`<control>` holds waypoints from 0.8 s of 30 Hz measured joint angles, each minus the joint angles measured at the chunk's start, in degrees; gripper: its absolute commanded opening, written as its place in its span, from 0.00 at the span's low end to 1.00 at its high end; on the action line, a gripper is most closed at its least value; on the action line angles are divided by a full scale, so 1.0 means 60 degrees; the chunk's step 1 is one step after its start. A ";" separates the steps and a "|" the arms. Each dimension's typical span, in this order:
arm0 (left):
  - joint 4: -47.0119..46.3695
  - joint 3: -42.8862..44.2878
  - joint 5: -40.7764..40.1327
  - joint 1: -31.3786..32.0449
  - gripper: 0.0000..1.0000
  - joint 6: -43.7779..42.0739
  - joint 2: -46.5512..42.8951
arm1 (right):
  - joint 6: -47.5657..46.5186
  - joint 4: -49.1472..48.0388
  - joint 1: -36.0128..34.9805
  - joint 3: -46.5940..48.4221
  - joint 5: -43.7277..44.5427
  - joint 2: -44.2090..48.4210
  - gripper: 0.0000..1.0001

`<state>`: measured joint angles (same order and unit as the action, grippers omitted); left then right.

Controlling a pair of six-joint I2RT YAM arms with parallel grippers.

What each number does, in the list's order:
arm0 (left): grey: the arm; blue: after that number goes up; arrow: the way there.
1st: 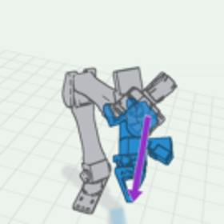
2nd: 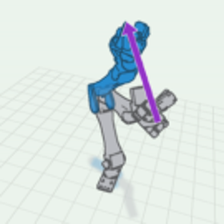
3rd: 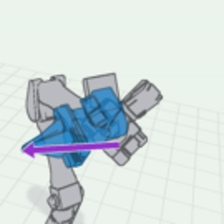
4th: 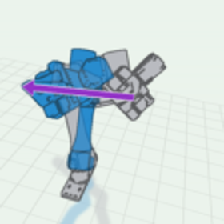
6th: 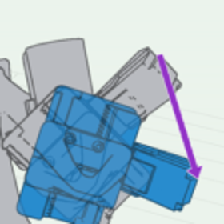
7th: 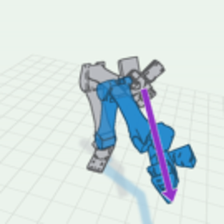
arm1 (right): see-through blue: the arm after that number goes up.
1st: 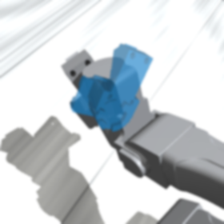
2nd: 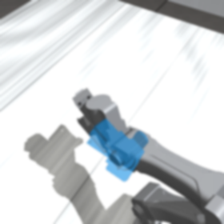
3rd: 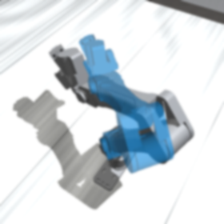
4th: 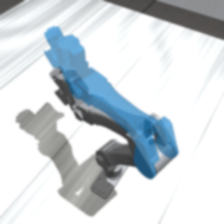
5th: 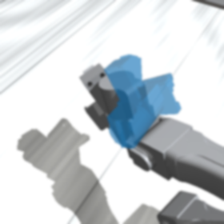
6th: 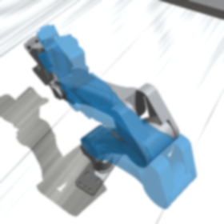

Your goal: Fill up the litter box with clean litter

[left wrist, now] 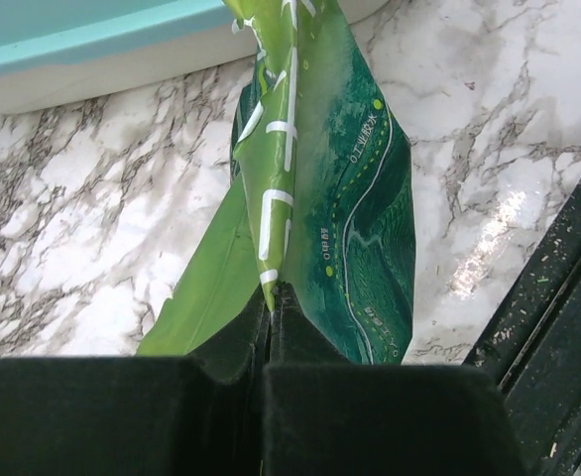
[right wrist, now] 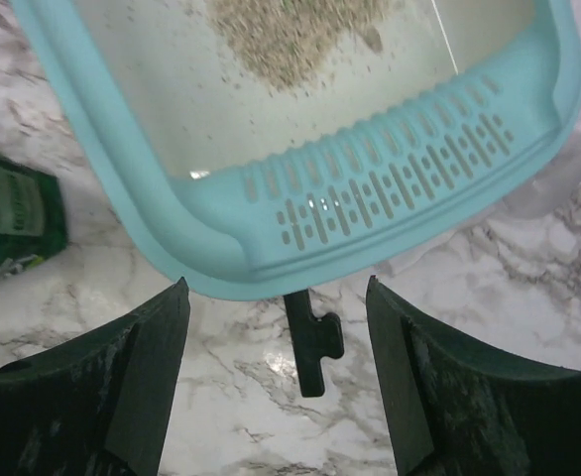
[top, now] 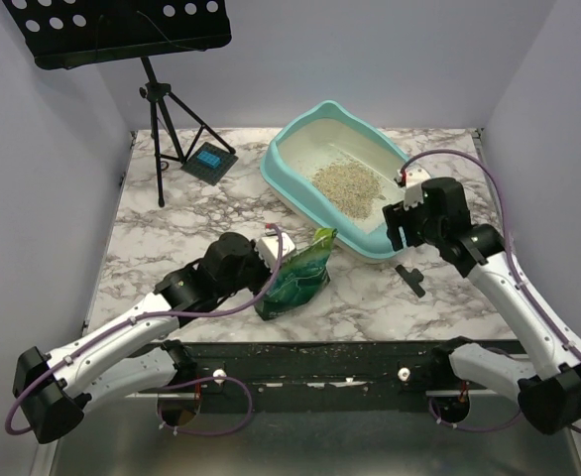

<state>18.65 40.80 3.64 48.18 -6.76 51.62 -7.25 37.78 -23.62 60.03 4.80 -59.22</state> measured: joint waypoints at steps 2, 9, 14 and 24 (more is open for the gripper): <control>0.0058 -0.0040 -0.0197 0.0000 0.00 0.0168 -0.0124 | 0.0171 -0.0025 0.0514 -0.0324 -0.0062 -0.0382 0.75; 0.0135 -0.0076 -0.0262 -0.0011 0.00 0.0856 -0.0226 | 0.0933 -0.0324 0.2310 -0.1271 -0.0583 -0.0914 0.72; 0.0197 -0.0073 -0.0240 -0.0011 0.00 0.1373 -0.0331 | 0.1177 -0.0255 0.2503 -0.1690 -0.1169 -0.0918 0.66; 0.0699 -0.0073 -0.0284 0.0142 0.00 0.1763 -0.0754 | -0.0069 0.0138 0.2918 -0.1494 -0.1392 -0.2218 0.69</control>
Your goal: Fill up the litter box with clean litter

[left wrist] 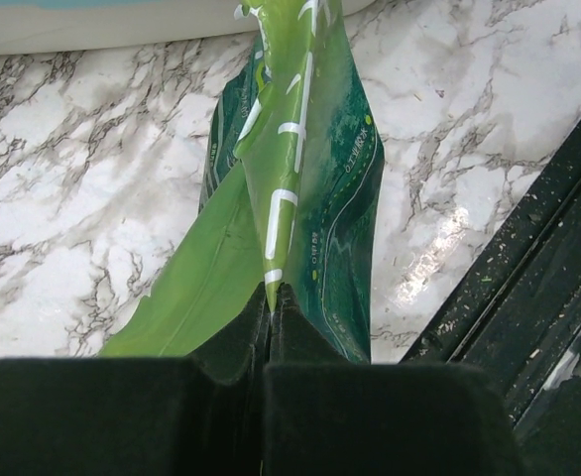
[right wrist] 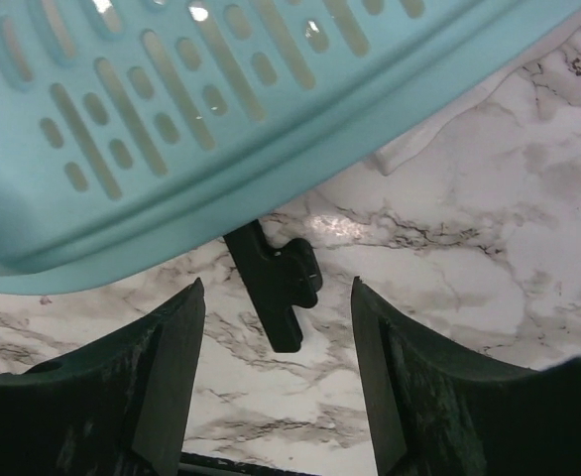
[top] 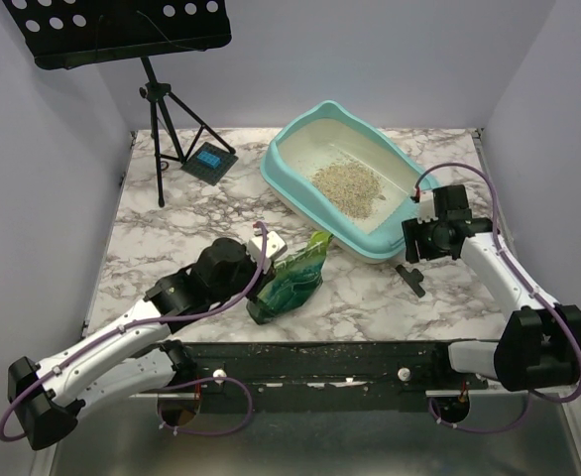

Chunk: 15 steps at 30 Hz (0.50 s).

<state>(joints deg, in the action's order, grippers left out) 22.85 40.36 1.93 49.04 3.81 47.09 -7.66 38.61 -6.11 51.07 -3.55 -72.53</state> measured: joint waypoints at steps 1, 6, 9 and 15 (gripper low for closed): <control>0.0025 0.0000 -0.0007 0.0062 0.00 0.0022 -0.0033 | -0.0146 0.0004 0.0142 -0.0025 -0.0058 -0.0058 0.69; 0.0175 0.0000 -0.0080 0.0266 0.00 0.0080 -0.0215 | -0.0801 0.0102 0.0506 -0.0091 -0.0444 -0.0240 0.67; 0.0390 0.0000 -0.0113 0.0342 0.00 0.0106 -0.0404 | -0.1071 0.0204 0.0514 -0.0091 -0.0776 -0.0546 0.66; 0.0557 0.0000 -0.0386 0.0703 0.00 0.0098 -0.0535 | -0.1479 0.0339 0.0630 -0.0091 -0.1224 -0.1271 0.64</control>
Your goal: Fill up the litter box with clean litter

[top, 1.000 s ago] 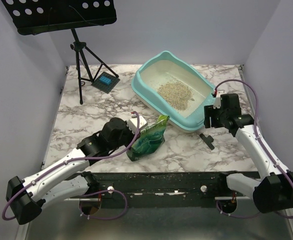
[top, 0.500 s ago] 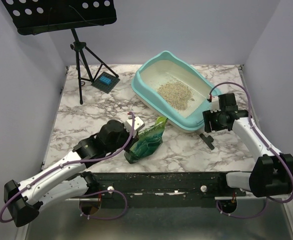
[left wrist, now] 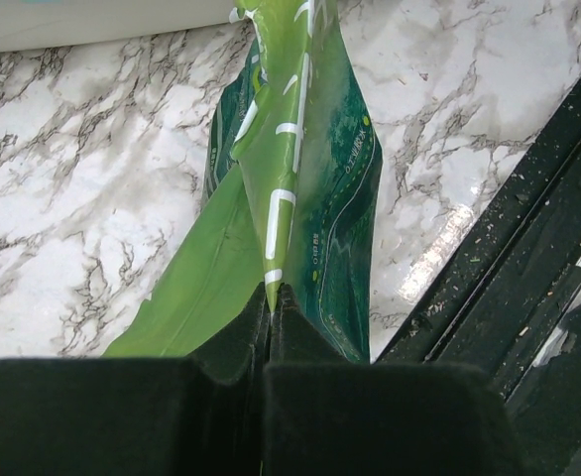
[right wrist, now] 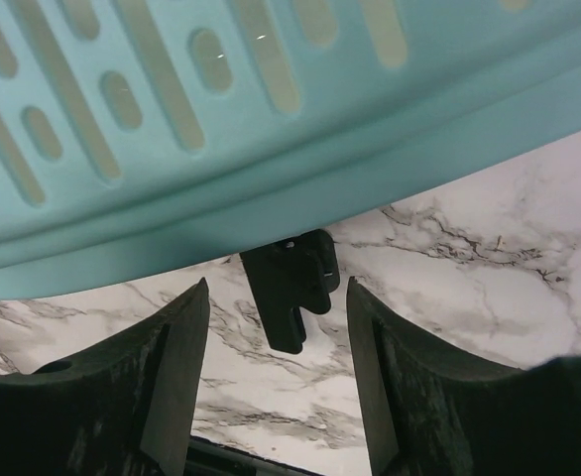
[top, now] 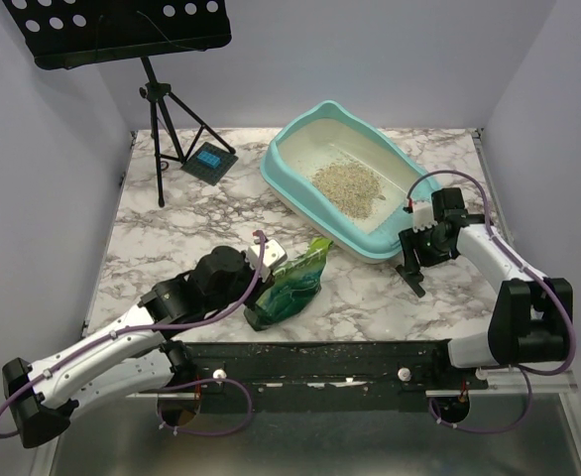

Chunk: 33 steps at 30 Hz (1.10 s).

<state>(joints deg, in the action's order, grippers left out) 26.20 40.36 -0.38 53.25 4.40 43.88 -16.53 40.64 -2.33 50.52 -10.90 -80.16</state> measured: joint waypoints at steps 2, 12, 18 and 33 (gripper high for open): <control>0.0000 0.0000 -0.0106 0.0106 0.00 0.0000 0.0000 | -0.0087 0.0015 0.0051 0.0000 -0.0022 -0.0087 0.64; 0.0004 0.0000 -0.0412 0.0361 0.00 -0.0011 0.0000 | -0.0313 0.0015 0.0142 0.0000 -0.0025 -0.0550 0.63; 0.0007 0.0000 -0.0510 0.0455 0.00 -0.0018 -0.0004 | -0.0433 0.0011 0.0142 0.0000 -0.0022 -0.0809 0.59; 0.0007 0.0000 -0.0652 0.0521 0.00 -0.0058 -0.0004 | -0.0696 0.0168 0.0160 0.0069 -0.0208 -0.1184 0.03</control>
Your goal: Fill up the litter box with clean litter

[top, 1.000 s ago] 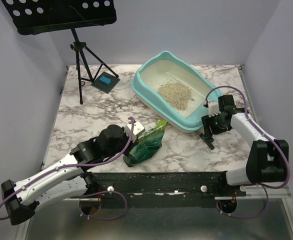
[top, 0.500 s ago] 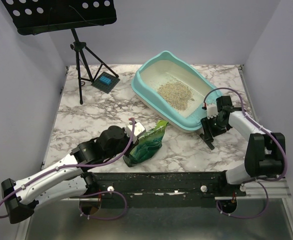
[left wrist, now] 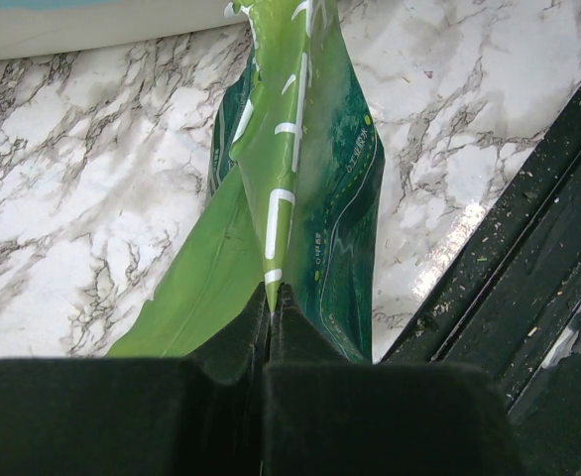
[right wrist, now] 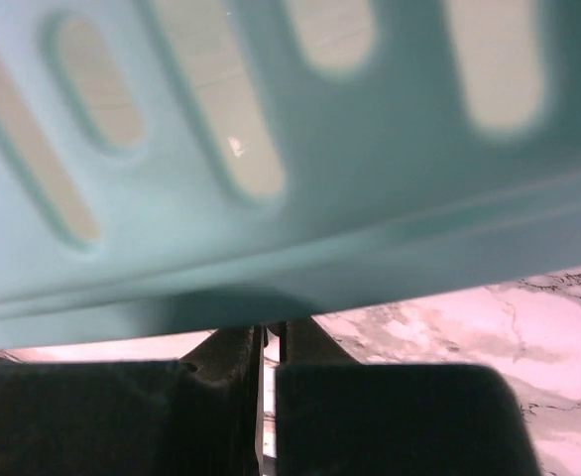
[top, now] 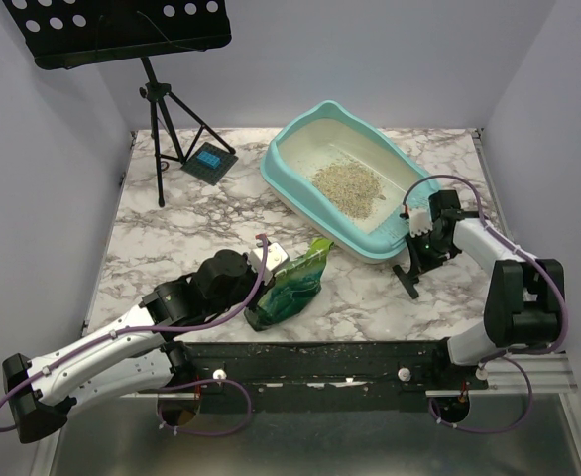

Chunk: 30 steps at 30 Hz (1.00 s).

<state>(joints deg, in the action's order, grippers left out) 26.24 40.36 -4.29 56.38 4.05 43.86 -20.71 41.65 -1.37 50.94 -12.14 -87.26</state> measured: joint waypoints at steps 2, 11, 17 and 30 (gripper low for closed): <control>0.0000 0.0000 -0.0004 0.0000 0.00 0.0000 0.0000 | 0.0022 0.0084 0.0011 0.0029 -0.0058 0.0058 0.00; 0.0007 0.0000 -0.0076 0.0055 0.00 -0.0036 -0.0022 | 0.0127 0.0477 -0.0015 0.0299 -0.0189 0.0248 0.00; 0.0007 0.0000 -0.0124 0.0066 0.03 -0.0102 -0.0022 | 0.0160 0.0663 -0.0036 0.0838 0.0098 0.0554 0.00; -0.1042 0.0026 -0.0357 0.0073 0.48 -0.0200 -0.0015 | 0.0193 0.1749 -0.1286 0.1905 0.3096 0.1585 0.00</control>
<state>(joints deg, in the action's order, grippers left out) 19.99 40.51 -6.44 56.82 2.85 43.77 -19.55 52.14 -9.08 62.37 6.44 -77.76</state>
